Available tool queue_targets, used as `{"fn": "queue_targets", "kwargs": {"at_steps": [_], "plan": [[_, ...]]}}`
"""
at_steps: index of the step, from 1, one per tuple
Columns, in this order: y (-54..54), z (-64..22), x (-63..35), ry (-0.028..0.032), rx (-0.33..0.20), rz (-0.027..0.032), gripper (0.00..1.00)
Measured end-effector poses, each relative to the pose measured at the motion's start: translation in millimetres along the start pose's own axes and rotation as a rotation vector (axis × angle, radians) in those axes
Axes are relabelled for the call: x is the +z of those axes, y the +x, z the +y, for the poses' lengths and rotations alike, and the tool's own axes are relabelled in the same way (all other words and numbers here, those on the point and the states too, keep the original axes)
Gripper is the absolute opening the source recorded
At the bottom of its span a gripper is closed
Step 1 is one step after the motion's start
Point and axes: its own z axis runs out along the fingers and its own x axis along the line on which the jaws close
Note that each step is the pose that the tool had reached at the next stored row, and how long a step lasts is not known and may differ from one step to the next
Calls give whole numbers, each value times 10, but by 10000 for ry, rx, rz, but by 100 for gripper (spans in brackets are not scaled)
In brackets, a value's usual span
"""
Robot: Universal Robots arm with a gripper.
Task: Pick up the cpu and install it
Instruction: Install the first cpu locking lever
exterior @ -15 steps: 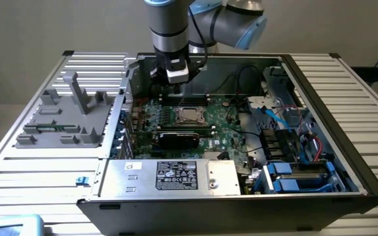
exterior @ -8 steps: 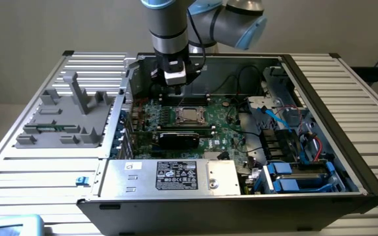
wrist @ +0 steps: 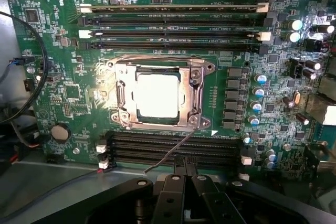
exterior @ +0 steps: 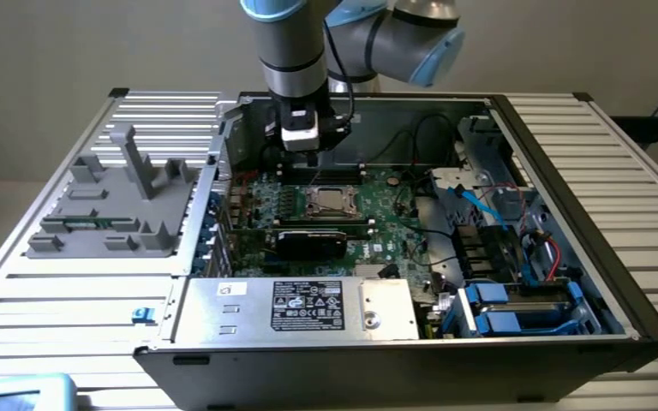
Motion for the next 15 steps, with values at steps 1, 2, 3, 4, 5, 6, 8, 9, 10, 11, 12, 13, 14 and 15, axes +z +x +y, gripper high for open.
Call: {"fn": "queue_targets", "kwargs": {"at_steps": [1, 2, 3, 4, 5, 6, 8, 9, 10, 11, 12, 13, 14, 15], "plan": [[-4, 3, 10, -4, 69, 24, 11], [-13, 6, 21, -6, 119, 42, 11], [-25, 9, 32, -6, 147, 55, 11], [-41, 13, 42, -5, 165, 65, 11], [-59, 16, 50, -2, 175, 74, 11], [-77, 19, 61, 2, 185, 85, 11], [-94, 23, 74, 13, 196, 109, 11], [-93, 23, 74, 13, 195, 109, 11], [-94, 23, 74, 14, 195, 110, 11], [-94, 23, 74, 14, 195, 112, 11], [-96, 24, 77, 24, 194, 132, 11], [-100, 25, 80, 65, 200, 164, 11], [-103, 26, 82, 118, 207, 198, 11], [-106, 26, 84, 179, 217, 232, 11]]}}
